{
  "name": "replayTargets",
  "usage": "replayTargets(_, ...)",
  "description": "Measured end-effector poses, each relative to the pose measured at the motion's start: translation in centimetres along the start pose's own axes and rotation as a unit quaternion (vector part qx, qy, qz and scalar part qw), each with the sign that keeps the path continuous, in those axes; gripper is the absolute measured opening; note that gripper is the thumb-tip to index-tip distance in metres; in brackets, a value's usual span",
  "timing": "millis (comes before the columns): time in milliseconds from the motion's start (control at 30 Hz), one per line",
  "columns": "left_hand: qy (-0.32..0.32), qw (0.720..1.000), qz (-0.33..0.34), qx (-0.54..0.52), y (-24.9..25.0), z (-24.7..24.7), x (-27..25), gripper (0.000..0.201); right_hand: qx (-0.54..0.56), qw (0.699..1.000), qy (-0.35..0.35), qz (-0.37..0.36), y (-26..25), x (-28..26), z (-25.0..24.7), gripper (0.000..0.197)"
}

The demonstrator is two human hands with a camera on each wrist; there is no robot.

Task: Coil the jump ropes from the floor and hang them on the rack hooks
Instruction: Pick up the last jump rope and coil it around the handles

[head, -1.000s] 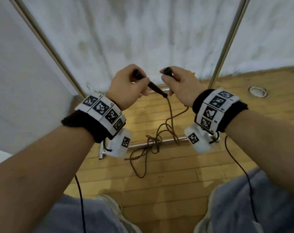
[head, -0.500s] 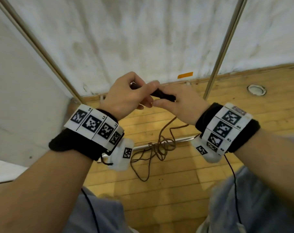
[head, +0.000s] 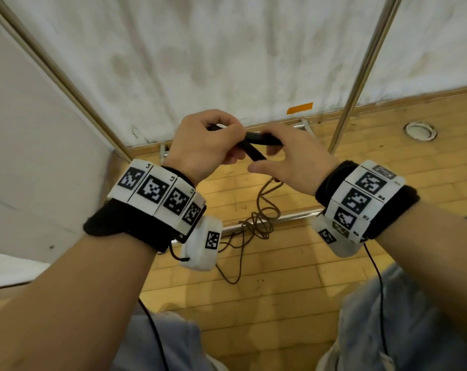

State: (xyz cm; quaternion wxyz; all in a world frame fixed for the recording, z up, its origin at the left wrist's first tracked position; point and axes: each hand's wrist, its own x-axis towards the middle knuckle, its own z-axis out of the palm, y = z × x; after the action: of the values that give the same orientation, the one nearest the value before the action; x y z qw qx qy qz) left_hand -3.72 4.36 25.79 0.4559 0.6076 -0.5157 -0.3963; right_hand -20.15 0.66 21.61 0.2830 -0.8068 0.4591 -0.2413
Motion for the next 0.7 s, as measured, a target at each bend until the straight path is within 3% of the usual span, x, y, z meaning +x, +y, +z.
replayTargets(233,-0.009,0.996,-0.034,-0.079,0.3,-1.2,-0.3,0.021,0.177,0.984,0.012,0.027,0.4,-0.8,-1.3,0.032)
replayTargets(333,-0.032,0.994,-0.04,-0.093,0.6,-1.8,-0.4,0.025,0.181,0.983,0.018,0.025,0.2,-0.9,-1.8,0.013)
replayTargets(400,-0.049,0.995,-0.041,-0.078,0.8,-1.8,-0.4,0.026,0.166,0.985,0.044,0.025,0.2,-0.6,-1.8,0.012)
replayTargets(567,-0.063,0.995,-0.014,0.075,0.8,-2.1,-0.4,0.023,0.113,0.99,0.082,0.016,-0.2,0.1,-1.6,0.006)
replayTargets(700,-0.146,0.963,-0.009,0.226,0.5,-2.2,-0.4,0.026,0.105,0.99,0.094,-0.004,-0.8,0.6,-2.5,0.002)
